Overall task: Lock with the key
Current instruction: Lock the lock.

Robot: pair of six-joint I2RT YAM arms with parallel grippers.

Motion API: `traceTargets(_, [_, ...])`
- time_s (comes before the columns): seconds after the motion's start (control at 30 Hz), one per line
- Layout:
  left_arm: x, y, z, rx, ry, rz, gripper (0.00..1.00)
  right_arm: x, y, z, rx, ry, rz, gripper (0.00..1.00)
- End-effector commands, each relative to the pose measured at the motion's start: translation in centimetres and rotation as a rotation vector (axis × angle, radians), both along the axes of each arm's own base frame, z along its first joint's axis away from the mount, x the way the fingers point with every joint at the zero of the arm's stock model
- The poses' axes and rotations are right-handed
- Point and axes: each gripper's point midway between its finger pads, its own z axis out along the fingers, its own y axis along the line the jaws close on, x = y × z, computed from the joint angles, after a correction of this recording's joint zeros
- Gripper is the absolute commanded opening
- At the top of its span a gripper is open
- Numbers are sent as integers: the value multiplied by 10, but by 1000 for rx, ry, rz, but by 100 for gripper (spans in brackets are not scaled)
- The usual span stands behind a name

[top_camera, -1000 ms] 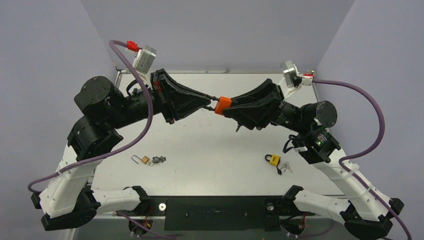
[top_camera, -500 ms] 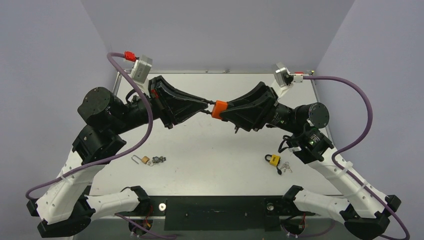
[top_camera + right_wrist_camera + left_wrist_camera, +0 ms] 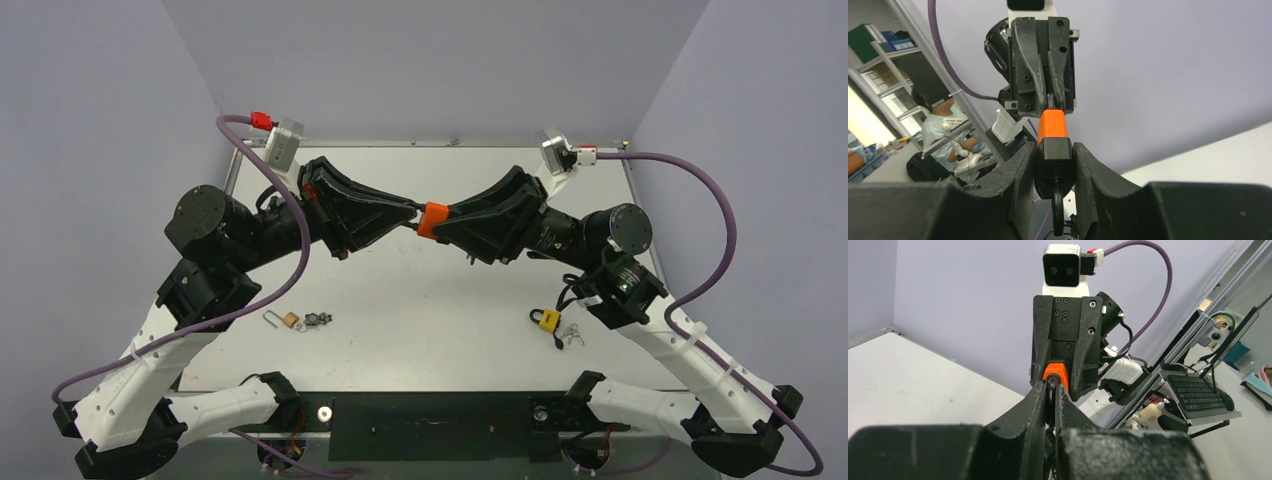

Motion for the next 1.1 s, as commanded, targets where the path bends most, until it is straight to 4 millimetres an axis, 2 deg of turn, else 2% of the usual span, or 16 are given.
traceTargets(0.0, [0, -26, -39, 39, 115, -84, 0, 15, 9, 11, -26, -26, -128, 0])
traceTargets(0.1, [0, -31, -46, 47, 141, -90, 0, 23, 18, 3, -78, -18, -161, 0])
traceTargets(0.43, [-10, -48, -64, 91, 180, -113, 0, 41, 28, -8, -152, -11, -220, 0])
traceTargets(0.7, [-22, -61, -70, 131, 173, -150, 0, 46, 36, -19, -206, 0, -220, 0])
traceTargets(1.07, [-36, -82, -91, 178, 191, -216, 0, 51, 45, -34, -253, 8, -206, 0])
